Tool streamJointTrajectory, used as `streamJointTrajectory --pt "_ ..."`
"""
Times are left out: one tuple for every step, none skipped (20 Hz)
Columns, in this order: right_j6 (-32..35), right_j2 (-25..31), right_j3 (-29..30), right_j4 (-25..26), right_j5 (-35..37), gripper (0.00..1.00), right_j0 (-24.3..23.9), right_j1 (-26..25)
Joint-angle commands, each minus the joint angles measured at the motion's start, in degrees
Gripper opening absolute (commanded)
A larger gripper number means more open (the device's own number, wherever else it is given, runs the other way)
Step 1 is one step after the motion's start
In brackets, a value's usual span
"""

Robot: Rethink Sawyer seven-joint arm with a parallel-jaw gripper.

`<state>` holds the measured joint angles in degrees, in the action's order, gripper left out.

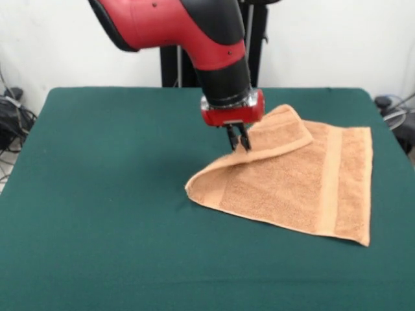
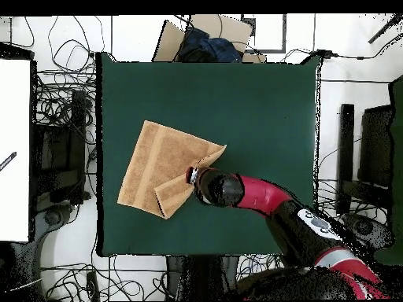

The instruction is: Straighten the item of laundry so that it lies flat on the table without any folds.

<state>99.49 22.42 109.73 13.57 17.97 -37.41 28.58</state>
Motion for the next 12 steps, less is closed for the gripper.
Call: streamJointTrajectory --pt "-6.42 -0.92 -3.87 5.36 10.66 0.0 -0.34 7.4" --pt "-6.79 -0.58 -4.45 6.04 11.46 0.0 -0.78 7.06" --pt "-7.06 -0.19 -5.11 6.71 11.7 0.0 -1.17 6.57" --pt "-7.35 0.19 -5.64 7.33 12.1 0.0 -1.55 6.26" --pt "-7.6 0.36 -6.46 7.92 12.8 0.0 -1.69 6.02" --pt "-7.72 0.68 -6.78 8.47 12.96 0.0 -1.98 6.0" --pt "-8.13 1.33 -7.52 8.72 13.47 0.0 -2.47 5.49" --pt "-7.85 1.4 -7.82 9.02 13.73 0.0 -2.58 5.34" --pt "-7.84 1.61 -8.4 9.25 14.06 0.0 -2.81 4.92" --pt "-7.83 1.95 -8.64 9.69 13.71 0.0 -3.06 4.6" --pt "-7.84 2.16 -8.89 9.93 13.59 0.0 -3.29 4.25" --pt "-7.96 2.44 -9.14 10.09 13.8 0.0 -3.49 3.93"
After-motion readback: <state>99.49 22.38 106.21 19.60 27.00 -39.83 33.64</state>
